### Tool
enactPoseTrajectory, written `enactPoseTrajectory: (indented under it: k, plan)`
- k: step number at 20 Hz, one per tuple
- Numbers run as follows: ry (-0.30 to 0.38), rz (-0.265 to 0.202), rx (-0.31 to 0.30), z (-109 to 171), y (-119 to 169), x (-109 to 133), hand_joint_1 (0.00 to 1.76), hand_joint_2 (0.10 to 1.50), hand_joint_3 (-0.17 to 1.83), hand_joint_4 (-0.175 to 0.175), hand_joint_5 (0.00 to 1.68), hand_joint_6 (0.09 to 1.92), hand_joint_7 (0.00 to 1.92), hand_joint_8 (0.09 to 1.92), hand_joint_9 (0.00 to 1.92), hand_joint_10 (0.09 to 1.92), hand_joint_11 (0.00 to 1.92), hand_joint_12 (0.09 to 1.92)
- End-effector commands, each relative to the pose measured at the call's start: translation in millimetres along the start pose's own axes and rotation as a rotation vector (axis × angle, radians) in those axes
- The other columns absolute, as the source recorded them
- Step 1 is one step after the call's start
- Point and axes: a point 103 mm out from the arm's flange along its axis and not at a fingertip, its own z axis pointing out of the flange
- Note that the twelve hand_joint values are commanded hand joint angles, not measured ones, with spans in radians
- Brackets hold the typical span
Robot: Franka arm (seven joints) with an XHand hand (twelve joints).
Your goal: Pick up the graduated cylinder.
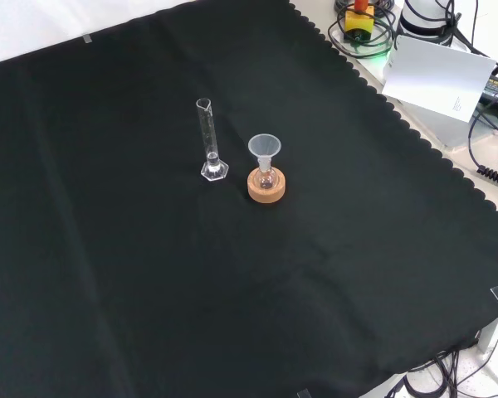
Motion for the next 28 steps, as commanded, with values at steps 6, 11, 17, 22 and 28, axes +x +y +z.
enactPoseTrajectory:
  k: [6,11,17,22,28]
  plan:
    - [-0.015,0.007,-0.008,0.6,1.9,-0.2,0.00,1.38,0.05,-0.025,0.24,0.09,0.00,0.40,0.40,0.09,0.05,1.38]
    - [-0.013,0.025,0.006,4.4,8.1,-4.9,0.00,1.38,0.05,-0.025,0.24,0.09,0.00,0.39,0.40,0.09,0.05,1.37]
    - [0.015,0.051,0.000,24.7,19.0,-18.2,0.00,1.37,0.05,-0.026,0.24,0.09,0.01,0.40,0.41,0.09,0.05,1.37]
    - [0.055,0.037,-0.030,51.9,29.2,-26.9,0.11,1.33,0.04,-0.031,0.28,0.09,0.07,0.51,0.43,0.26,0.11,1.37]
    - [0.179,0.013,-0.074,98.2,62.5,-42.2,0.31,1.27,0.01,-0.044,0.34,0.09,0.17,0.61,0.44,0.63,0.21,1.37]
